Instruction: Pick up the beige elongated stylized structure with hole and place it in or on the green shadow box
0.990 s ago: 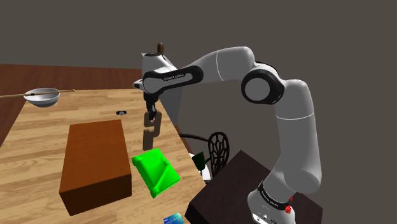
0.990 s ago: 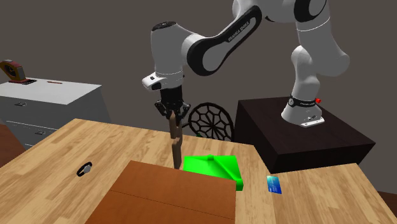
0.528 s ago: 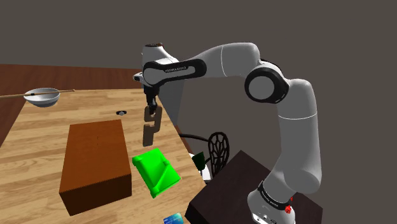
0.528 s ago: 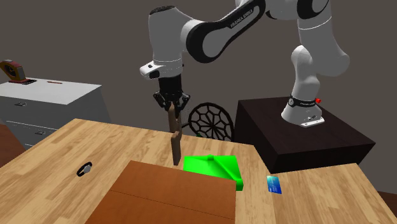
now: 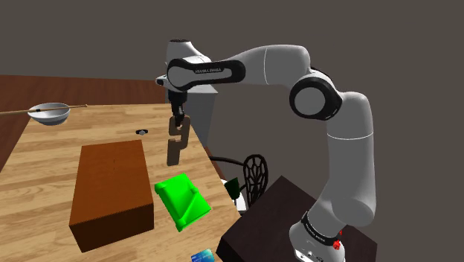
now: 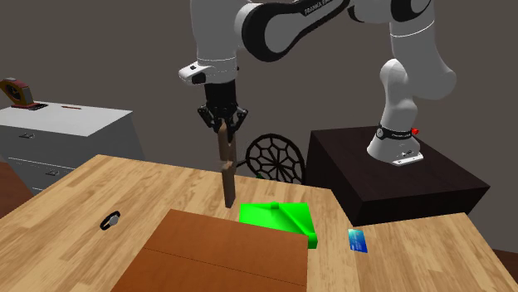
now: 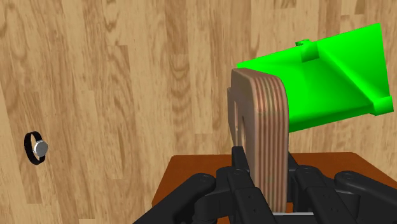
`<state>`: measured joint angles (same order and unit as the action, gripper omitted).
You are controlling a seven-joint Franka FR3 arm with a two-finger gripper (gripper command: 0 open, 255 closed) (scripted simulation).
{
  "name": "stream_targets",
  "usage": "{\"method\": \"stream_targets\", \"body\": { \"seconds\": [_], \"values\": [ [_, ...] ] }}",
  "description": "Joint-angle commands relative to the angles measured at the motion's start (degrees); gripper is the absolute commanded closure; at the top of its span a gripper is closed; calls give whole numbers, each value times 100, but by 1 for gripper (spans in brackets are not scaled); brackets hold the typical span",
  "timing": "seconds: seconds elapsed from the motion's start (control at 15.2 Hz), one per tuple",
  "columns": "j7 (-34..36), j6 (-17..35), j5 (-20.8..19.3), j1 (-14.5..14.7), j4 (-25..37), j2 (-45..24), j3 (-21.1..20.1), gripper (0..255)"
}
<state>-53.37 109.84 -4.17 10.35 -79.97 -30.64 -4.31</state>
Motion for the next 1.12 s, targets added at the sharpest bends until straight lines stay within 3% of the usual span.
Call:
{"method": "stream_targets", "body": {
  "seconds": [0.0,0.13,0.59,1.06],
  "values": [
    [-8,-140,5,0,96,46,-2,255],
    [-15,-275,9,1,206,72,-4,255],
    [348,-451,68,214,-928,1370,-148,255],
    [738,-898,168,442,-1563,2444,-337,255]
  ]
}}
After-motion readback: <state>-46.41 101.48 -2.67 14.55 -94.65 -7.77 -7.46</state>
